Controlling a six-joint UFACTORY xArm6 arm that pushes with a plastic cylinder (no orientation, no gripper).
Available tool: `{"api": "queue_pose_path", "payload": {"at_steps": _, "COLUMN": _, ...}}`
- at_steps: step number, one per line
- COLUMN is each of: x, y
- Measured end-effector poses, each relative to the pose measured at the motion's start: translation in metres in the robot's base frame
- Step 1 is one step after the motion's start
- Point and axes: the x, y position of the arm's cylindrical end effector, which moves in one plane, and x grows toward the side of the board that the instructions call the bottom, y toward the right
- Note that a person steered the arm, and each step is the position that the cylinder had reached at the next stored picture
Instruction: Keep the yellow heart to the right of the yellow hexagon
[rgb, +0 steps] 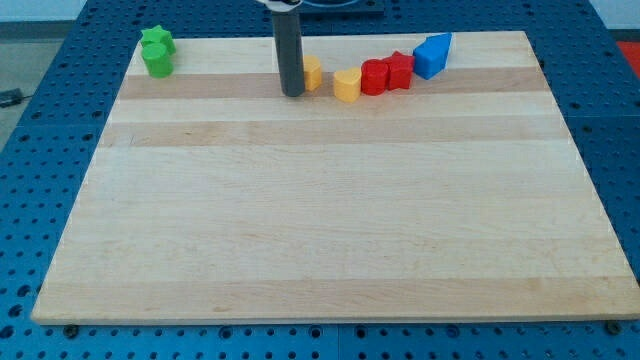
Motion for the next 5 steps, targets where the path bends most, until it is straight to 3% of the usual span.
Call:
{"api": "queue_pose_path", "payload": {"at_steps": 1, "x": -0.025, "y": 0.003}}
{"api": "queue_pose_path", "payload": {"at_steps": 2, "x": -0.023, "y": 0.003}}
{"api": "queue_pose_path", "payload": {"at_steps": 4, "x": 0.059, "y": 0.052}}
{"api": "queue_pose_path", "payload": {"at_steps": 5, "x": 0.048, "y": 0.073}}
